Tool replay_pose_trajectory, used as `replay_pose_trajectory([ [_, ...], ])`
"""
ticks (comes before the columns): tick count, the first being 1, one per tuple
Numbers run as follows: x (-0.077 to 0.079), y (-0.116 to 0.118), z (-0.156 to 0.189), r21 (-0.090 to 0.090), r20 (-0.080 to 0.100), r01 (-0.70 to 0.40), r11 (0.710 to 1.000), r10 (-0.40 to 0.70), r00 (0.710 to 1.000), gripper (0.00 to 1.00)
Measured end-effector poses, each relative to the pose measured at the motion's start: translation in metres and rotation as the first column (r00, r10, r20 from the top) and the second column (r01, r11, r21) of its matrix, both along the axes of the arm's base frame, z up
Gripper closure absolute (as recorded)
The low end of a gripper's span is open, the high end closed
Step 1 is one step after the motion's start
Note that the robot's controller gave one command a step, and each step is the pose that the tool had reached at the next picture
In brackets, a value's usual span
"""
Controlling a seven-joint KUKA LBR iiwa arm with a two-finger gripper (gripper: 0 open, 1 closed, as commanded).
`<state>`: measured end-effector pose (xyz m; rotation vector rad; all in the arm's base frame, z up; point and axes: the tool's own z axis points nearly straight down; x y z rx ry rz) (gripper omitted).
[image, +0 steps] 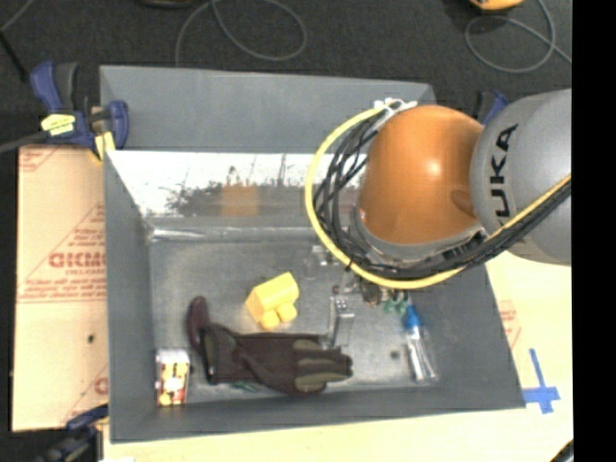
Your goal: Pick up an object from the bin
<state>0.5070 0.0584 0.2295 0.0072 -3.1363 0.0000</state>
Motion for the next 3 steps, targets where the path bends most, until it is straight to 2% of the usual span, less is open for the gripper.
replay_pose_trajectory([
  [1, 0.001, 0.000, 0.004, 0.001, 0.008, 0.002, 1.000, -0.002, 1.000, 0.00],
  [2, 0.006, 0.020, -0.032, 0.001, 0.013, 0.067, 0.998, -0.067, 0.998, 0.00],
  [3, 0.009, 0.011, -0.075, 0.002, 0.010, 0.054, 0.999, -0.054, 0.998, 0.00],
])
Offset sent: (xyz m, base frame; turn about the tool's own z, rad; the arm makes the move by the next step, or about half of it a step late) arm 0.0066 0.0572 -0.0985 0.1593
